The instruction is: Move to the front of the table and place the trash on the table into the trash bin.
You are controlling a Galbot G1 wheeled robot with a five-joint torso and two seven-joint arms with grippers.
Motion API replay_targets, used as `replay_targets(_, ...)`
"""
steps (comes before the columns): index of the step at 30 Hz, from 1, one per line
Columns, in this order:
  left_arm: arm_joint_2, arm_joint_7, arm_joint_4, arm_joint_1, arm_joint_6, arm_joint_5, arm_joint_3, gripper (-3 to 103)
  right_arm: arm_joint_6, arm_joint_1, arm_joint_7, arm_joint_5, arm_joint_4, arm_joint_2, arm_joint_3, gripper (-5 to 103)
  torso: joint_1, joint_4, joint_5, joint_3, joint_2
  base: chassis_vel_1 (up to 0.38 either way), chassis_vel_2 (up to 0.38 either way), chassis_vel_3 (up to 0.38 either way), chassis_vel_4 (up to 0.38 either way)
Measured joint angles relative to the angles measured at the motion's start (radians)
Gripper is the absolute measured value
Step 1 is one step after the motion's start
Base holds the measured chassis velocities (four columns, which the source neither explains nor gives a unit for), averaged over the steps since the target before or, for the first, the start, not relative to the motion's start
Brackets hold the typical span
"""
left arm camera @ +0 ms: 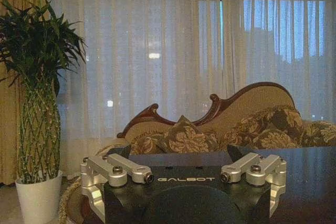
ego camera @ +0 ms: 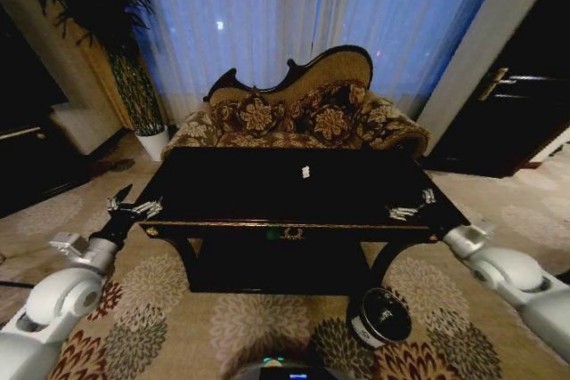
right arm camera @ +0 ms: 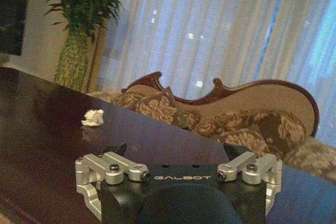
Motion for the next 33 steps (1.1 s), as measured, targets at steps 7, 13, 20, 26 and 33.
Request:
replay_targets(7, 0.000, 0.000, 0.000, 0.000, 0.000, 0.000, 0.000, 100, -0.075, 0.026, 0.044, 0.056, 0.028, -0.017, -0.025, 100, 0.000, -0.0003, 0.0000, 0.000, 0.000, 0.000, 0.000, 0.000, 0.000)
replay_targets(13, 0.000, 0.000, 0.000, 0.000, 0.000, 0.000, 0.000, 100, -0.132, 0.037, 0.071, 0.080, 0.054, -0.051, -0.037, 100, 0.000, -0.0003, -0.0002, 0.000, 0.000, 0.000, 0.000, 0.000, 0.000)
replay_targets(20, 0.000, 0.000, 0.000, 0.000, 0.000, 0.000, 0.000, 100, -0.182, 0.137, 0.096, 0.116, 0.053, -0.076, -0.139, 100, 0.000, -0.0005, 0.0004, 0.000, 0.000, 0.000, 0.000, 0.000, 0.000)
replay_targets(26, 0.000, 0.000, 0.000, 0.000, 0.000, 0.000, 0.000, 100, -0.184, 0.237, 0.078, 0.128, 0.019, -0.078, -0.224, 100, 0.000, -0.0002, -0.0002, 0.000, 0.000, 0.000, 0.000, 0.000, 0.000)
replay_targets(33, 0.000, 0.000, 0.000, 0.000, 0.000, 0.000, 0.000, 100, -0.182, 0.281, 0.047, 0.109, -0.002, -0.062, -0.288, 100, 0.000, -0.0004, 0.0001, 0.000, 0.000, 0.000, 0.000, 0.000, 0.000)
